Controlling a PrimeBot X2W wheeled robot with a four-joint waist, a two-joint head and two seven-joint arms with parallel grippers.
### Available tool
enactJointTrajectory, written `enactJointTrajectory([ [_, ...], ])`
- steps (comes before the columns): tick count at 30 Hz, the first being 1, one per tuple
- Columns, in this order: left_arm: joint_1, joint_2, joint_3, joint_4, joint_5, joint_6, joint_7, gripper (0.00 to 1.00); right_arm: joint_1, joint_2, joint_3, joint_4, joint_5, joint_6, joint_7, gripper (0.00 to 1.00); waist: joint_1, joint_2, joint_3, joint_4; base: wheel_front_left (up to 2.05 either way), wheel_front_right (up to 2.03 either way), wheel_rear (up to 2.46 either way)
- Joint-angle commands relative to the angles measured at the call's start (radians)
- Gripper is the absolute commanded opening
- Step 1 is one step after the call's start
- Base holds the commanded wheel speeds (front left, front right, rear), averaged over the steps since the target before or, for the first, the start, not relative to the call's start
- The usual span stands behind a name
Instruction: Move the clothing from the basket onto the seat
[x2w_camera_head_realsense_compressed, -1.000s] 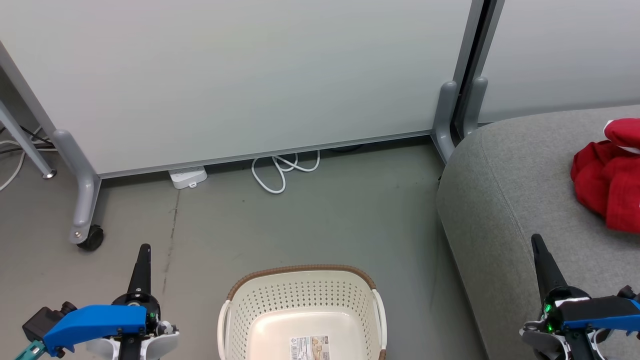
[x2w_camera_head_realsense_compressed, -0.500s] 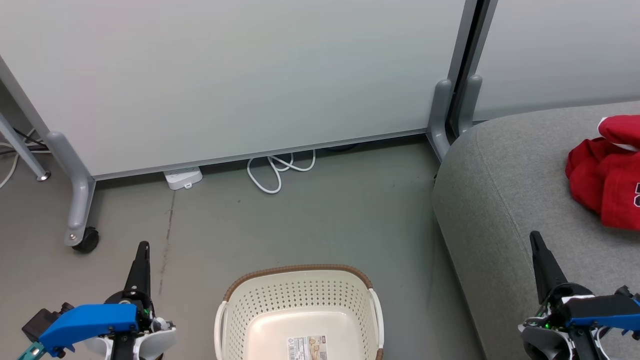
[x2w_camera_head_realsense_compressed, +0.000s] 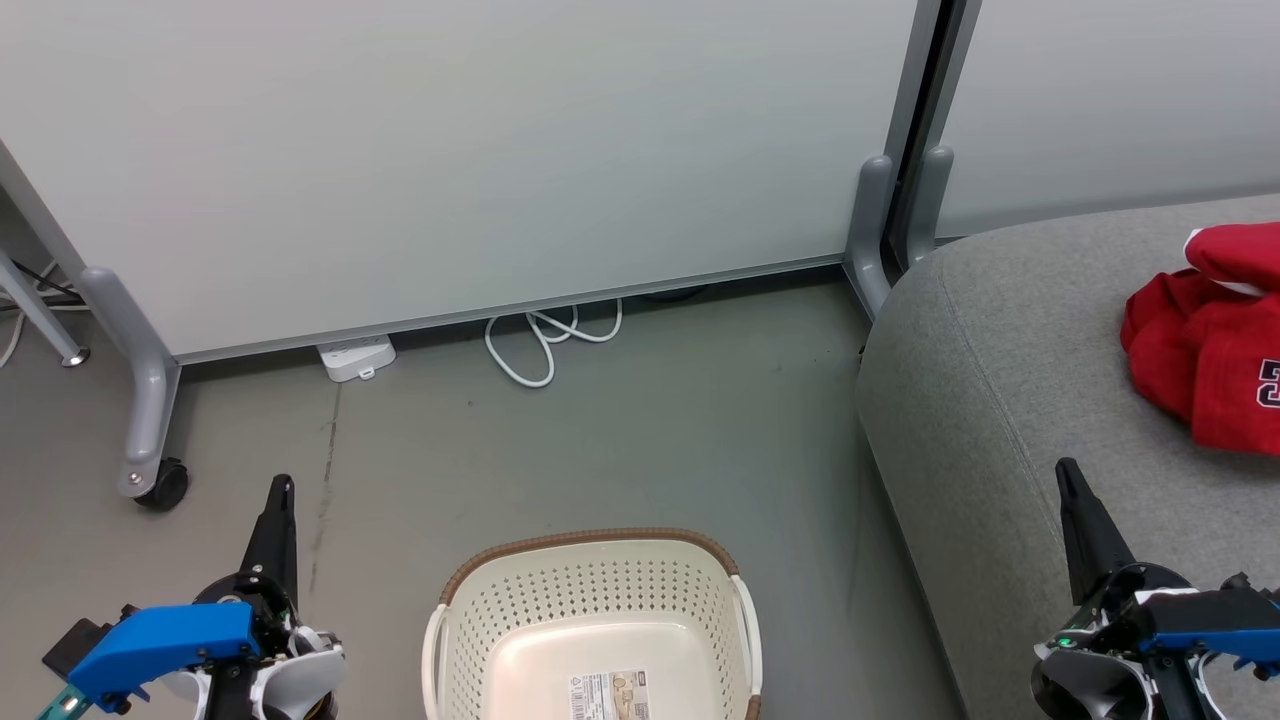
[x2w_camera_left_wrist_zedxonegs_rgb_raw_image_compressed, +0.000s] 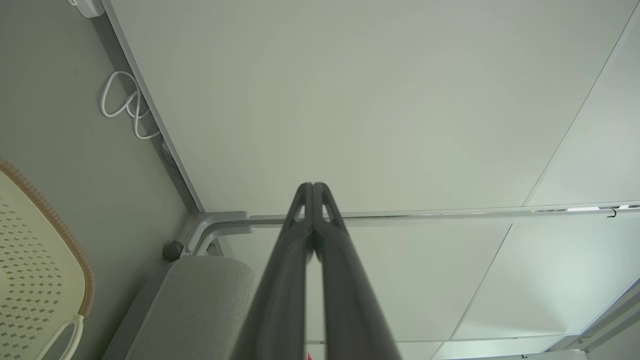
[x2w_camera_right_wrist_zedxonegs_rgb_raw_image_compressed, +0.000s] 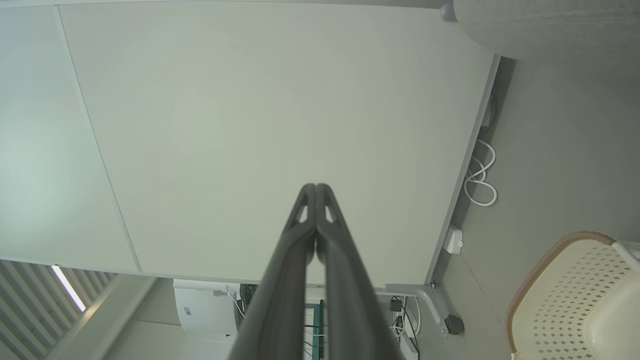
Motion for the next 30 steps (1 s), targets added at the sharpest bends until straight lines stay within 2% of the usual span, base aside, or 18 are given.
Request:
enactJointTrajectory([
  [1, -0.013, -0.001, 0.003, -0.006, -0.019, -0.009, 0.006, 0.0, -0.014, 0.0, 0.001, -0.003, 0.02, 0.0, 0.006, 0.0, 0.0, 0.0, 0.0, -0.001, 0.0, 0.0, 0.0],
  [30, -0.013, -0.002, 0.006, -0.005, -0.027, -0.009, 0.01, 0.0, -0.014, 0.001, 0.001, -0.003, 0.029, 0.0, 0.01, 0.0, 0.0, 0.0, 0.001, -0.003, 0.0, 0.0, 0.0],
])
